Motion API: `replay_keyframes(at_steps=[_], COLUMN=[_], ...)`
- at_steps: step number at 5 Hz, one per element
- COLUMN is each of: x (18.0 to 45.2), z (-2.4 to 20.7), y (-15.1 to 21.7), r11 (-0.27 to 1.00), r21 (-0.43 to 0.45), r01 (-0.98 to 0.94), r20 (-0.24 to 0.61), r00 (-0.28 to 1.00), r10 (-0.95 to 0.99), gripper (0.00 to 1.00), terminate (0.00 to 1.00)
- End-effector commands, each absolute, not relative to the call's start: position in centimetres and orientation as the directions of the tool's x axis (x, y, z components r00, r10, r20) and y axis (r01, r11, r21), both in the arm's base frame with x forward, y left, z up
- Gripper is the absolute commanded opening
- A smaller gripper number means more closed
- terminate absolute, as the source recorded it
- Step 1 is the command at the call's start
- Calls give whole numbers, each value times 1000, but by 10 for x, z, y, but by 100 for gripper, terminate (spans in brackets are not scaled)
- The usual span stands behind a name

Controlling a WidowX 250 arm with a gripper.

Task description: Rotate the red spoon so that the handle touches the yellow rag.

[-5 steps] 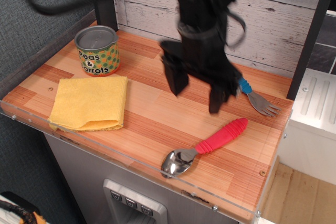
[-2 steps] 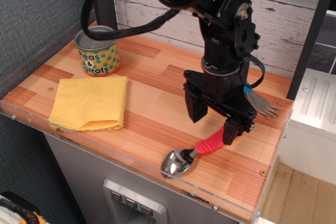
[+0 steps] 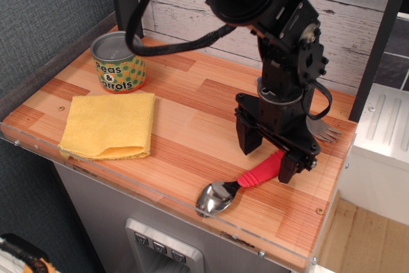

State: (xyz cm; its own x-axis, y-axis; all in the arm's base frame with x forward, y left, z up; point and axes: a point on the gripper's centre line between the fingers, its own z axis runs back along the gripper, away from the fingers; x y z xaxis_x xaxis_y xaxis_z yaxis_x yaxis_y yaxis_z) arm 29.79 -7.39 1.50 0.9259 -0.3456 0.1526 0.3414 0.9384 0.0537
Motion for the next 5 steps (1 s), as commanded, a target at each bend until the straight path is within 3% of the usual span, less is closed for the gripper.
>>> replay_keyframes(at_steps=[1, 2, 3, 5], x=[292, 291, 291, 296], z=[15, 14, 16, 46], y=[-79, -79, -76, -56], r11=[926, 923, 931, 977], r21=[57, 47, 43, 52], r01=[373, 382, 361, 206], r20=[169, 166, 168, 169], r00=[911, 908, 916, 963], r10=[-377, -384, -363, -212], gripper=[100, 100, 0, 0], terminate=[0, 0, 0, 0])
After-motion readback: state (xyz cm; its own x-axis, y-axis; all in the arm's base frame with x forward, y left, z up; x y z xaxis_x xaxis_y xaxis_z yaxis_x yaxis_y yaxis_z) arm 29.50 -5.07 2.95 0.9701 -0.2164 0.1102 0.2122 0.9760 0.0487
